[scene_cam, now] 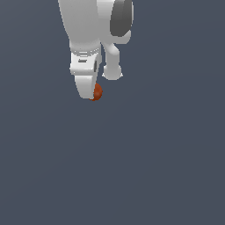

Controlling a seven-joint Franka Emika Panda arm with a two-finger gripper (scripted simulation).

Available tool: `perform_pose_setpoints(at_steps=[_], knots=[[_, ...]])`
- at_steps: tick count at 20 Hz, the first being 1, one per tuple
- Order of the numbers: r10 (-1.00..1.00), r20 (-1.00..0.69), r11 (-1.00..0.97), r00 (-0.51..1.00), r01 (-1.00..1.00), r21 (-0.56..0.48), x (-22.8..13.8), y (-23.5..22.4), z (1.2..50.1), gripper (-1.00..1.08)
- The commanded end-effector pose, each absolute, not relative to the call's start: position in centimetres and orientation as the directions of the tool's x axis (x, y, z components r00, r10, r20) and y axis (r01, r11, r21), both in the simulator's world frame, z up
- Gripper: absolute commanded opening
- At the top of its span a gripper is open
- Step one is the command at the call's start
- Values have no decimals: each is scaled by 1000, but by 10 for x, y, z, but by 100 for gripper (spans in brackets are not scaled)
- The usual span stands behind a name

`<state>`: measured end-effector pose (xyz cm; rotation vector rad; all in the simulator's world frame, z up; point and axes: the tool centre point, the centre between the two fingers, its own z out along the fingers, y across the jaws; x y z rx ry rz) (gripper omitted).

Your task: Pick up the object and move it to a goal position.

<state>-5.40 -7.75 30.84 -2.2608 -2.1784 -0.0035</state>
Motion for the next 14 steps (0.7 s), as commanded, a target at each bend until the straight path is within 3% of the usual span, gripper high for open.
perform_pose_setpoints(at_steps=[1, 14], knots=[[999, 3, -37, 37, 999, 0, -51, -85, 327, -100], [999, 0, -39, 39, 999, 0, -42, -103, 365, -100]])
